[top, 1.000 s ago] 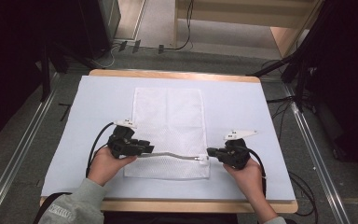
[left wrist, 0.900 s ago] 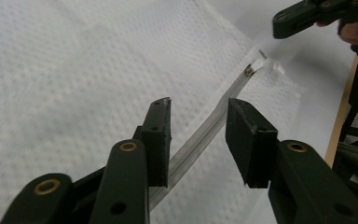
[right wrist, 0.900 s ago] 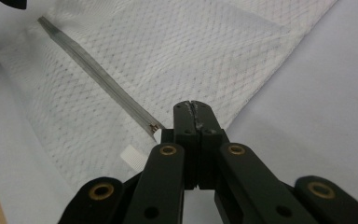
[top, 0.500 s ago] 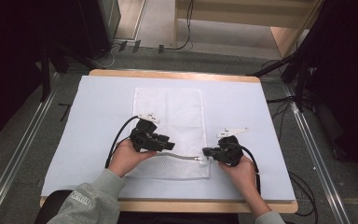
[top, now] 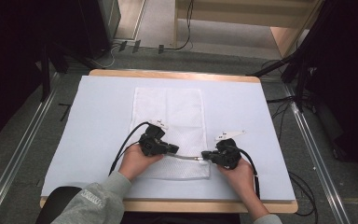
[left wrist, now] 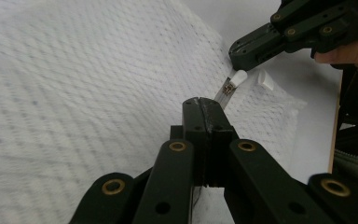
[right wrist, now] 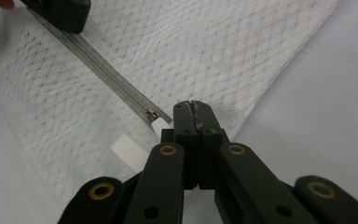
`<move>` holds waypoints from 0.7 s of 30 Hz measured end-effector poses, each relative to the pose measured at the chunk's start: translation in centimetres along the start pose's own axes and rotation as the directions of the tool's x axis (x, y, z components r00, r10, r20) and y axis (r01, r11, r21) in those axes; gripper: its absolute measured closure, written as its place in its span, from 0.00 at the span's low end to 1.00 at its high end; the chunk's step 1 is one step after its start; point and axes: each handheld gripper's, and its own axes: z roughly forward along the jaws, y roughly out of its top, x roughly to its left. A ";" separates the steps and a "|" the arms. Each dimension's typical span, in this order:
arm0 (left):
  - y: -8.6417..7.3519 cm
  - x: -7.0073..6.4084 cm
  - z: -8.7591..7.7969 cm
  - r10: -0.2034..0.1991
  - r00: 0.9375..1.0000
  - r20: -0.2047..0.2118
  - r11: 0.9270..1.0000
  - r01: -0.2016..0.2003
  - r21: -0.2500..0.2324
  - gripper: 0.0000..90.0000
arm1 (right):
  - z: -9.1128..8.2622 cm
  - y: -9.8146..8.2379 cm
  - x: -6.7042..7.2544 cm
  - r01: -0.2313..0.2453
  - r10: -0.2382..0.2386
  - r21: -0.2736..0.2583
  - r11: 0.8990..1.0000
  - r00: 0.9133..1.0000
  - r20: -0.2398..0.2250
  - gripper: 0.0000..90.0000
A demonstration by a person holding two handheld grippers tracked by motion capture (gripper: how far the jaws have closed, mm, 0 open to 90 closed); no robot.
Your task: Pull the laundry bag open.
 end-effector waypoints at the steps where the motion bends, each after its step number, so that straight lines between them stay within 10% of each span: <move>1: -0.1 0.0 0.3 0.001 1.000 -0.005 1.000 -0.001 0.006 1.00 | 0.0 0.0 0.0 -0.004 0.004 0.000 1.000 1.000 -0.001 1.00; 21: -1.1 0.2 1.4 0.029 0.999 -0.012 0.999 -0.029 0.029 0.99 | 0.3 0.0 1.3 0.004 -0.003 0.027 1.000 0.999 -0.052 1.00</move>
